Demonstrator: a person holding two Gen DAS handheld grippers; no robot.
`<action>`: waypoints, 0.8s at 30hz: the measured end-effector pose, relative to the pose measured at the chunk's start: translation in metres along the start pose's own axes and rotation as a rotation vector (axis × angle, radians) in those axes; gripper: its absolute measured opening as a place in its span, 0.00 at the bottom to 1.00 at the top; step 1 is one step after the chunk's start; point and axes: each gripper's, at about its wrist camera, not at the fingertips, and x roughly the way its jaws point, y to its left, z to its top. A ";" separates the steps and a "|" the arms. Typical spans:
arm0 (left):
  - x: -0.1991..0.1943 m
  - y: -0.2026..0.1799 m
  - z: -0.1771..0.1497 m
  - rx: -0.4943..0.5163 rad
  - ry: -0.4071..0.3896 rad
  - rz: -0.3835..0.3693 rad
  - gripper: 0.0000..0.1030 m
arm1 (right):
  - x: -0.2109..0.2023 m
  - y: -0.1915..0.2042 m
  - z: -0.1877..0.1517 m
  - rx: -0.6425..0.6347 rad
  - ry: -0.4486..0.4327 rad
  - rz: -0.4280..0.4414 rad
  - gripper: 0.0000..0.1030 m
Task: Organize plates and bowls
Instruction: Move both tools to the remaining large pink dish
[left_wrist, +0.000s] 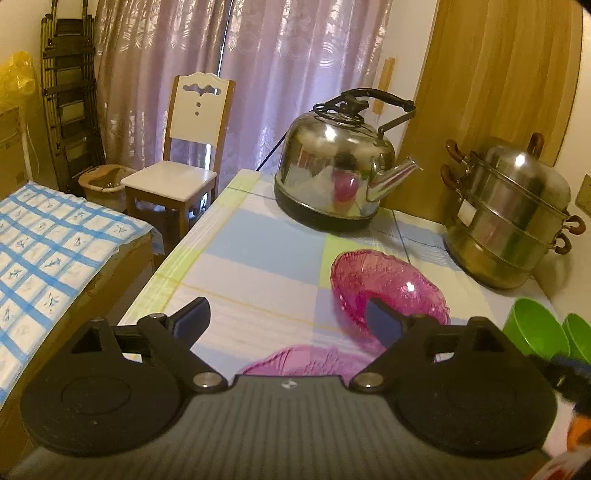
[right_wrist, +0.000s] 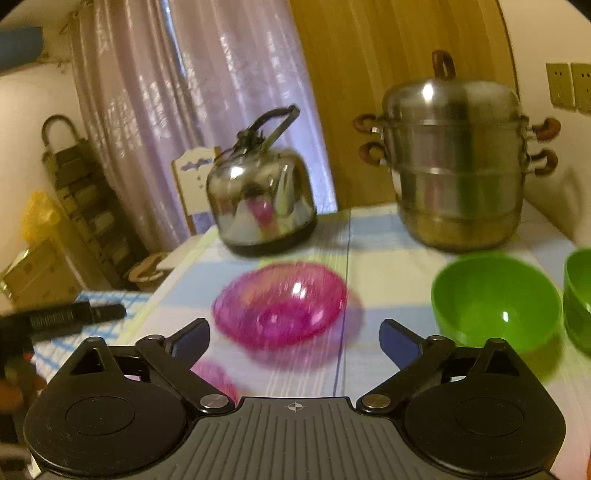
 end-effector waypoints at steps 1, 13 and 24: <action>-0.005 0.003 -0.002 0.007 -0.005 0.002 0.88 | -0.002 0.001 -0.006 0.006 0.022 0.001 0.95; -0.015 0.041 -0.022 0.089 0.046 0.016 0.90 | 0.008 0.041 -0.039 -0.065 0.079 0.038 0.95; 0.018 0.055 -0.035 0.146 0.199 -0.034 0.89 | 0.029 0.044 -0.055 -0.034 0.160 0.040 0.92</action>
